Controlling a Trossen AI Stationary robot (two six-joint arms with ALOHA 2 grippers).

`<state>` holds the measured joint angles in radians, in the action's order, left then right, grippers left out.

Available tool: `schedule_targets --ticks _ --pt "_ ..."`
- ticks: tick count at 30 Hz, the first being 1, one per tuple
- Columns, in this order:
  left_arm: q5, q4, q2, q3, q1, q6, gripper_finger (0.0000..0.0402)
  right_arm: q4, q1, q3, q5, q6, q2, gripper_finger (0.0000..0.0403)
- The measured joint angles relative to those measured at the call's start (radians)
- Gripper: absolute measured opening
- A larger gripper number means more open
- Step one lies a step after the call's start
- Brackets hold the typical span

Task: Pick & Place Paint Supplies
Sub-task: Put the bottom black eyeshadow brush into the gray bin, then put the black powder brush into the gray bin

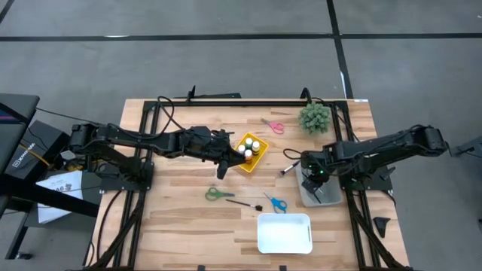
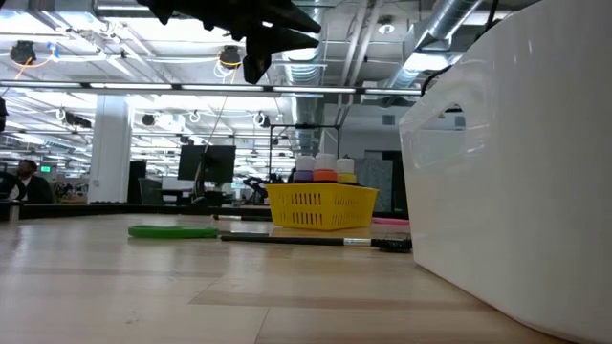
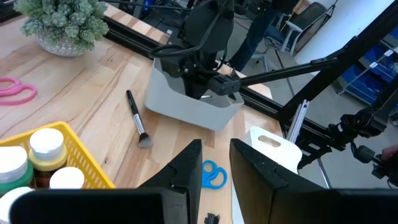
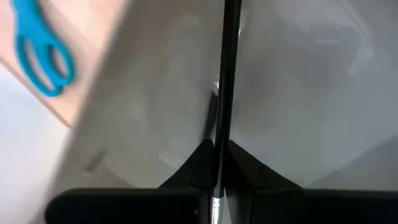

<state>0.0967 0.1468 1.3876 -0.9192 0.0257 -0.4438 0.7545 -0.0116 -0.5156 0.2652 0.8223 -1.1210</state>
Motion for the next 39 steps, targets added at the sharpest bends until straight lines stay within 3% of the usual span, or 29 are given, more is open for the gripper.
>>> schedule_targets --ticks 15,21,28,39 --pt "0.001 0.002 0.000 0.000 0.000 0.000 0.0076 -0.037 0.000 -0.001 0.017 0.047 -0.001 0.0023" --pt "0.001 0.003 0.000 0.000 0.000 0.000 0.0076 -0.043 0.000 -0.001 0.022 0.070 0.017 0.0050" --pt "0.001 0.002 0.000 0.000 0.000 0.001 0.0076 -0.046 0.001 -0.001 0.022 0.123 0.110 0.0070" --pt "0.002 0.002 0.000 0.000 0.000 0.002 0.0076 -0.038 -0.041 -0.001 0.049 0.280 0.307 0.0070"
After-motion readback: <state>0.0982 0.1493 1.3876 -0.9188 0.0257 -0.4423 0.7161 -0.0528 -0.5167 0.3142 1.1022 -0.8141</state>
